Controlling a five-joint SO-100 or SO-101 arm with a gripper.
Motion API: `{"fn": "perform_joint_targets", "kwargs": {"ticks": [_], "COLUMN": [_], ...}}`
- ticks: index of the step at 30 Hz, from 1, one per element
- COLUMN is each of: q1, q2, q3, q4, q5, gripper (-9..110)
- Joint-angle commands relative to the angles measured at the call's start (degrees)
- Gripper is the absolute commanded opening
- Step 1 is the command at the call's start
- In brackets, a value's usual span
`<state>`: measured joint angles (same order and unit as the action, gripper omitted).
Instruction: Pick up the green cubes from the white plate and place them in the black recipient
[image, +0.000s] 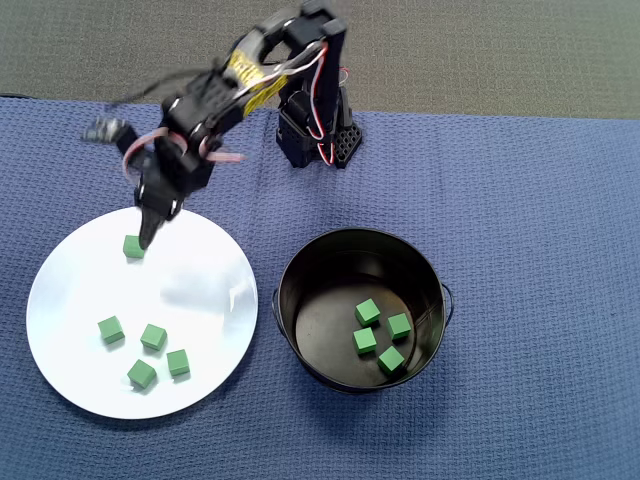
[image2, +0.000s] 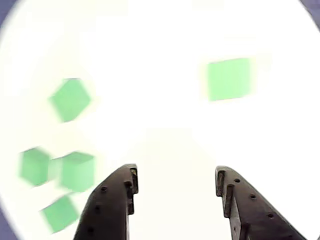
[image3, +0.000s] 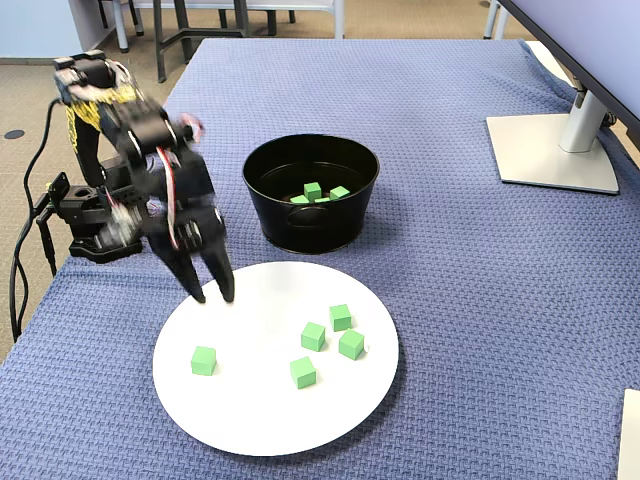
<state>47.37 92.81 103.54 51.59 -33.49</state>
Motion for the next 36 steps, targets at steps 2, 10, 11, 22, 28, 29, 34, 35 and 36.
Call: {"fn": "perform_joint_targets", "kwargs": {"ticks": [2, 10, 11, 22, 28, 29, 34, 35, 36], "q1": [0.00, 1.23, 1.23, 1.67, 2.02, 2.29, 4.22, 4.48, 4.57], "q2": [-12.22, -20.30, -20.74, -24.87, -26.10, -26.37, -29.27, -29.79, -30.32], "q3": [-14.85, -24.43, -24.79, -26.19, -28.30, -28.83, -34.01, -34.98, -35.77], "q4": [8.61, 14.15, 14.24, 19.69, 24.08, 24.08, 24.96, 25.05, 25.31], "q5": [0.70, 1.58, 1.41, 2.37, -1.14, -1.58, -4.04, -4.48, -5.10], "gripper": [15, 18, 18, 23, 23, 23, 22, 22, 22]}}
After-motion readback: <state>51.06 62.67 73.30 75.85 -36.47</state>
